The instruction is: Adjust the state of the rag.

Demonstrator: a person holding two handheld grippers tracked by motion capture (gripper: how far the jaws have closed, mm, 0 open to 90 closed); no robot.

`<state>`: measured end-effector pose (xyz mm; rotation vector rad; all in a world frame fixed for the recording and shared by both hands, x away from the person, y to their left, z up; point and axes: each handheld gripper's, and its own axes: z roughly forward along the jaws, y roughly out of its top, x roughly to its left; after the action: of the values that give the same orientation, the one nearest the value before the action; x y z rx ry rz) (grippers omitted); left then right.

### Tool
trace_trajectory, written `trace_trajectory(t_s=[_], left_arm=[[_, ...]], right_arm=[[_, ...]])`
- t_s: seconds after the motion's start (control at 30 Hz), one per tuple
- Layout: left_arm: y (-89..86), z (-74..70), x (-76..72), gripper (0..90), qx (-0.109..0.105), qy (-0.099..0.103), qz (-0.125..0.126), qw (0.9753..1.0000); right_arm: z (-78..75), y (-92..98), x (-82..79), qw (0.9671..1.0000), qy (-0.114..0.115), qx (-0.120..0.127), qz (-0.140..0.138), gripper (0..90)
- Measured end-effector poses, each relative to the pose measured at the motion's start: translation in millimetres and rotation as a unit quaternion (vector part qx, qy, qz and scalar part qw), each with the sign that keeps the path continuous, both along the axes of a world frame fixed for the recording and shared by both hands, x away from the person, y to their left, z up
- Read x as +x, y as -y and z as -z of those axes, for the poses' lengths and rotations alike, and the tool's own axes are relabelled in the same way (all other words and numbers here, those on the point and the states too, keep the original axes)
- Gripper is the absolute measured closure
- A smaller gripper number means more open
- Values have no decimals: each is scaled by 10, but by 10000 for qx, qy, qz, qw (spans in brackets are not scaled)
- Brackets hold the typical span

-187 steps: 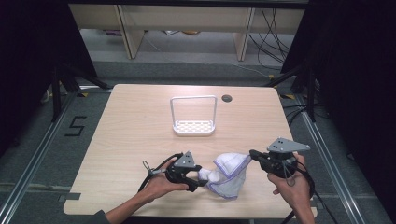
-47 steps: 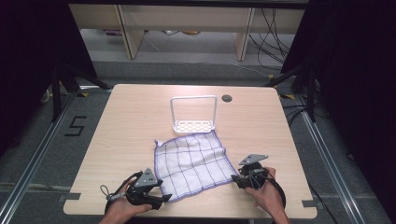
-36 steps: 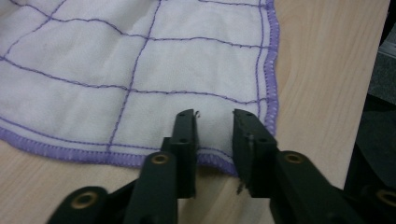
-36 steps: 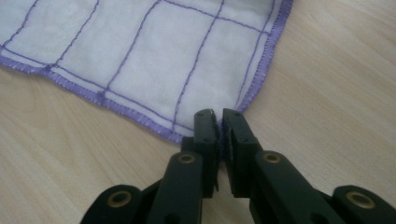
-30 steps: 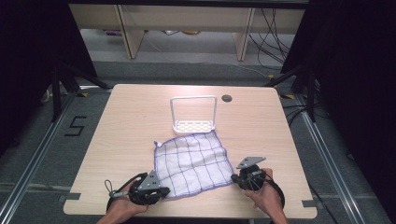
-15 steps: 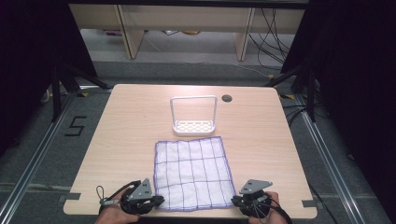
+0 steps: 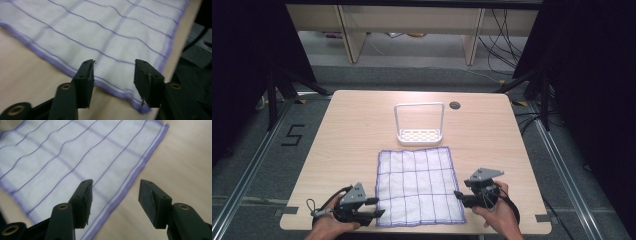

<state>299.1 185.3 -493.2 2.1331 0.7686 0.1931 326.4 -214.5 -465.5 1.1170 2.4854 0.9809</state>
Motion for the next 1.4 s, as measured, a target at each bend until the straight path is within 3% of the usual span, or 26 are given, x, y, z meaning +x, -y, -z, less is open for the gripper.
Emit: trace_trajectory(t_s=[0.03, 0.1, 0.13, 0.27, 0.33, 0.53, 0.57, 0.63, 0.67, 0.7, 0.73, 0.8, 0.87, 0.93, 0.97, 1.07, 1.1, 1.2, 1.4], left_arm=[[-28, -30, 64, 476, -93, 83, -86, 9999], [-121, -80, 230, 469, -1, 222, -305, 9993], [-134, -80, 293, 470, -169, 206, -493, 9984], [-286, -82, 660, 458, -90, 224, -850, 9961], [-307, -57, 813, 451, -184, 151, -1013, 9946], [-281, -30, 1155, 430, -66, 92, -1181, 9929], [-263, -22, 1188, 431, -90, 88, -1205, 9926], [-238, -18, 1279, 429, -33, 65, -1195, 9928], [-223, -19, 1319, 427, 0, 37, -1215, 9926], [-209, -15, 1357, 427, -13, 32, -1231, 9924], [-186, -8, 1390, 428, -72, 56, -1281, 9917], [-160, -12, 1455, 428, -23, 26, -1276, 9918], [-131, -9, 1493, 427, 0, -2, -1249, 9922], [-101, 5, 1539, 423, 19, -34, -1283, 9917], [-90, 13, 1564, 423, 47, -97, -1259, 9920], [-73, 54, 1626, 418, 200, -195, -1252, 9917], [-60, 77, 1645, 418, 170, -230, -1262, 9916], [-41, 118, 1683, 425, 214, -314, -1229, 9917], [25, 148, 1685, 600, 211, -214, -1019, 9943]], right_arm=[[-8, -3, 94, 10000, 94, 4, 19, 460], [-39, -33, 284, 9999, 23, 78, 142, 461], [-44, -34, 352, 9998, 99, 65, 129, 463], [-74, -61, 633, 9994, 229, 89, 229, 471], [-90, -87, 774, 9994, 248, 44, 240, 484], [-65, -178, 1132, 9992, 245, -31, 324, 521], [-63, -198, 1206, 9993, 95, -90, 358, 526], [-15, -221, 1306, 9993, 198, -54, 326, 539], [-9, -234, 1346, 9994, 89, -119, 328, 544], [24, -250, 1398, 9993, 170, -129, 314, 549], [32, -277, 1421, 9991, -2, -97, 409, 550], [59, -307, 1490, 9990, -85, -219, 381, 556], [100, -341, 1551, 9988, -68, -256, 401, 557], [155, -377, 1599, 9989, -39, -202, 411, 557], [155, -391, 1620, 9988, -164, -226, 404, 558], [218, -435, 1670, 9984, -190, -179, 499, 558], [222, -451, 1676, 9978, -347, -186, 537, 559], [294, -454, 1745, 9982, -280, -280, 450, 576], [329, -458, 1736, 9980, -398, -139, 472, 745]])
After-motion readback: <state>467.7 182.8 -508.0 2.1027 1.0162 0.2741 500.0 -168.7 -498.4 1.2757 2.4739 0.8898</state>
